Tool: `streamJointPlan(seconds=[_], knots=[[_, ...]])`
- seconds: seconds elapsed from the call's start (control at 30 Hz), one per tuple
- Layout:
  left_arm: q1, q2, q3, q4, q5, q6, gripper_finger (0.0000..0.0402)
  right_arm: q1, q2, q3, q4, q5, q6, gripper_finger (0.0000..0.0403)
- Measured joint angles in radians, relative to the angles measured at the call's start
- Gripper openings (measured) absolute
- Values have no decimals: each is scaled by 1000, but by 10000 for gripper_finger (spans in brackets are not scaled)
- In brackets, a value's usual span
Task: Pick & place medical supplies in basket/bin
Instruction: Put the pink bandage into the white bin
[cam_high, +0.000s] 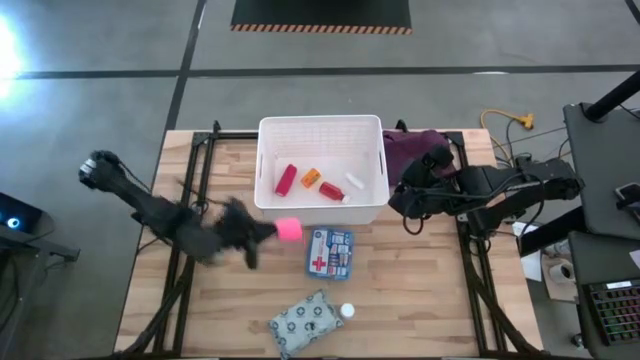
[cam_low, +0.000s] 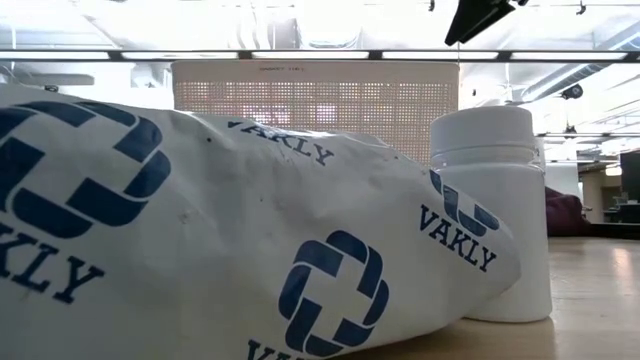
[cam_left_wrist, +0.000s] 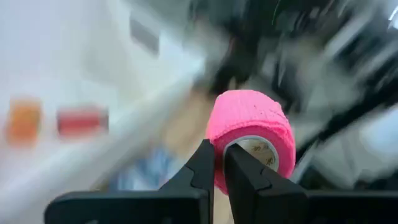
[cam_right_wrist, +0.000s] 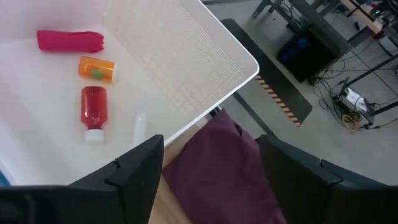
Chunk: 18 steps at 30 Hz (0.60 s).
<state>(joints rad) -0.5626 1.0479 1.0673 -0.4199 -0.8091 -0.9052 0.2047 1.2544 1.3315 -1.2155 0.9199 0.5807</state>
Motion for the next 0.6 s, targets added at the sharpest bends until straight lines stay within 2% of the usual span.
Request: streamJointPlan(seconds=[0.13, 0.23, 0.4, 0.5, 0.6], knots=[[42, -116, 46, -43, -204, 217, 6, 0, -4, 0, 14, 0, 3, 250], [141, -144, 67, -138, -216, 259, 6, 0, -4, 0, 31, 0, 3, 246], [361, -102, 67, -245, -70, 259, 16, 0, -4, 0, 74, 0, 3, 247], [484, -54, 55, -252, 31, 260, 52, 0, -4, 0, 117, -10, -1, 249], [568, -11, 62, -250, 128, 266, 103, 0, -4, 8, 145, -70, -1, 257]])
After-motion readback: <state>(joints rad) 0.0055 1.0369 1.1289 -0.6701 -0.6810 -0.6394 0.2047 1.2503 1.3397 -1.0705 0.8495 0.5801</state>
